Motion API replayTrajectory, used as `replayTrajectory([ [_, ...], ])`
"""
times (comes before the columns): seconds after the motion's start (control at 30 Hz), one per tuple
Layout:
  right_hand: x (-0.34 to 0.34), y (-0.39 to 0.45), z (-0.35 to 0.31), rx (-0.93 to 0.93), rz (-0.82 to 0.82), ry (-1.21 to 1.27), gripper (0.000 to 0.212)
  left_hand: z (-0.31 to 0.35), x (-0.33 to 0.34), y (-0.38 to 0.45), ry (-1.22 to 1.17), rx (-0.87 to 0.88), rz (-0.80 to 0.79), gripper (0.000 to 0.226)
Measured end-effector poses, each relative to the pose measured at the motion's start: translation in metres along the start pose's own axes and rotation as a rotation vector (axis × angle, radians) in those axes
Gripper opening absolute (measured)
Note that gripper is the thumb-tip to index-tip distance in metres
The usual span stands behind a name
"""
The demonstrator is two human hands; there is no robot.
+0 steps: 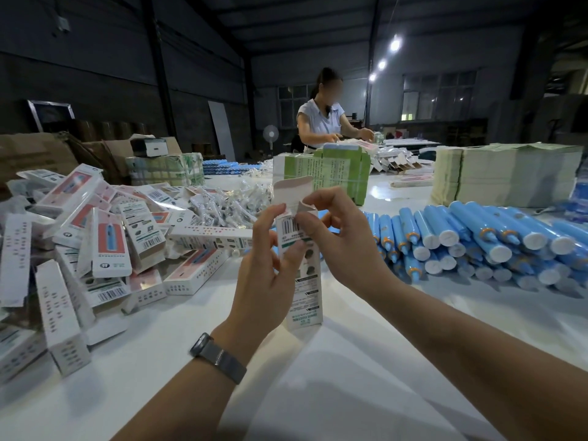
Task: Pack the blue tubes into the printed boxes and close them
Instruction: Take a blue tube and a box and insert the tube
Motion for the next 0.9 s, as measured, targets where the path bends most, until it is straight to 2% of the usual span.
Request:
replayTrajectory([
  [0.1,0.0,0.0,0.001,0.012,0.002,-0.012,0.009,0.001,0.001,-0.002,-0.018,0.02,-0.016,0.05],
  [0.63,-0.003,0.001,0.0,0.029,0.006,-0.019,0.008,-0.005,0.002,0.002,-0.034,-0.044,-0.003,0.039],
  [0.9,-0.008,0.005,-0.009,-0.047,0.026,-0.006,0.014,-0.008,0.002,0.002,-0.079,-0.062,-0.009,0.043],
])
Point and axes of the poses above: each hand's wrist, its own y-axis towards the middle knuckle, its own x-axis out of the palm, z = x × y, the point moved 7 cm from there along y, towards the middle knuckle, and after that the axes turned 7 degrees about x, right-handed, at the moved point
